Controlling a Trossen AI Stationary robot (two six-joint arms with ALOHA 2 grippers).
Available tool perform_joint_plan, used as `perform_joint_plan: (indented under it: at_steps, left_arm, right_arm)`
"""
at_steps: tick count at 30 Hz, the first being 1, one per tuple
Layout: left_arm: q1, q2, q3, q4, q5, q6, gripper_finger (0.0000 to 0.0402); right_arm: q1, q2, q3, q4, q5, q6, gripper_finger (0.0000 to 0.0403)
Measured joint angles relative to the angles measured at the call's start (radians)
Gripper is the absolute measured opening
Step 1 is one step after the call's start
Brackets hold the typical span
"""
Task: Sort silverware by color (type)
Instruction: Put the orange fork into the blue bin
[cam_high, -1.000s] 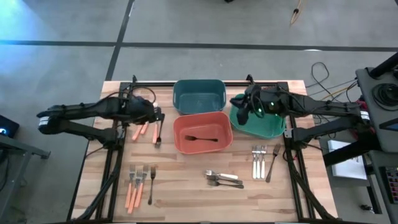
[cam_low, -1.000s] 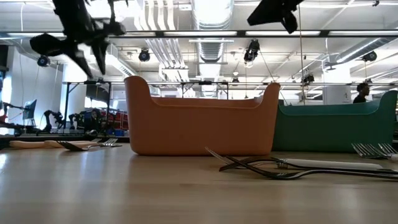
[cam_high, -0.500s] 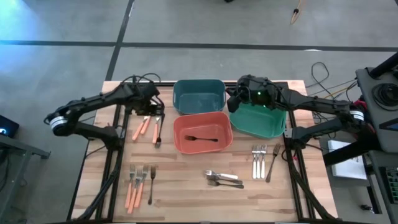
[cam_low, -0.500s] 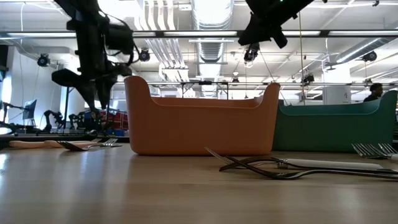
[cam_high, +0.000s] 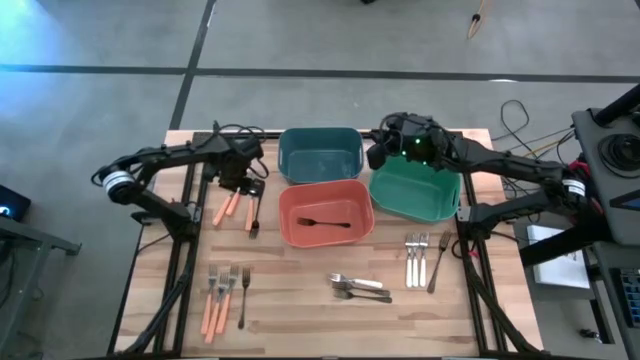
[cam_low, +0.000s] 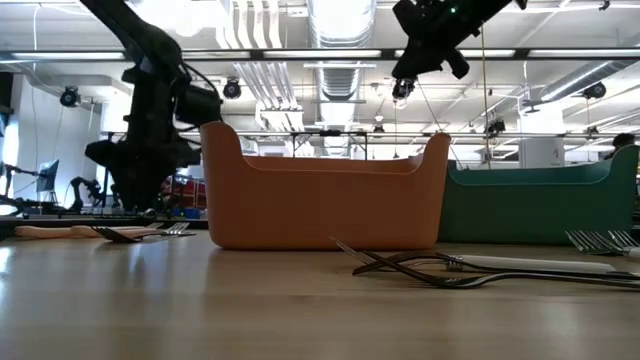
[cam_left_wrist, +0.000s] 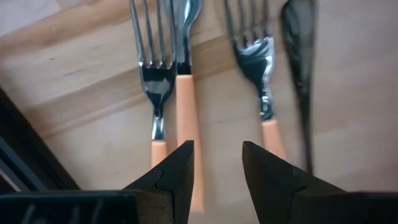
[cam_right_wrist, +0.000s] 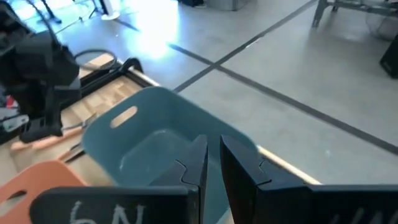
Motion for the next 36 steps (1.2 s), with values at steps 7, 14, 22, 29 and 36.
perform_joint_plan:
  at_steps: [7, 14, 22, 29, 36]
  left_arm:
    - [0.000, 0.005, -0.041, 0.063, -0.034, -0.001, 0.0119]
    - [-0.001, 0.005, -0.073, 0.070, -0.087, -0.002, 0.0119]
    - [-0.001, 0.005, -0.074, 0.090, -0.087, -0.002, 0.0119]
    - [-0.001, 0.004, -0.082, 0.096, -0.087, -0.010, 0.0119]
    - [-0.001, 0.015, -0.085, 0.109, -0.086, -0.016, 0.0119]
  right_arm:
    - [-0.019, -0.022, 0.000, -0.003, -0.002, -0.032, 0.0036]
    - [-0.019, -0.020, 0.000, -0.007, -0.004, -0.034, 0.0036]
    - [-0.019, -0.020, 0.000, -0.008, -0.004, -0.034, 0.0036]
    - [-0.019, -0.020, 0.000, -0.008, -0.004, -0.034, 0.0036]
    - [-0.019, -0.020, 0.000, -0.008, -0.004, -0.038, 0.0036]
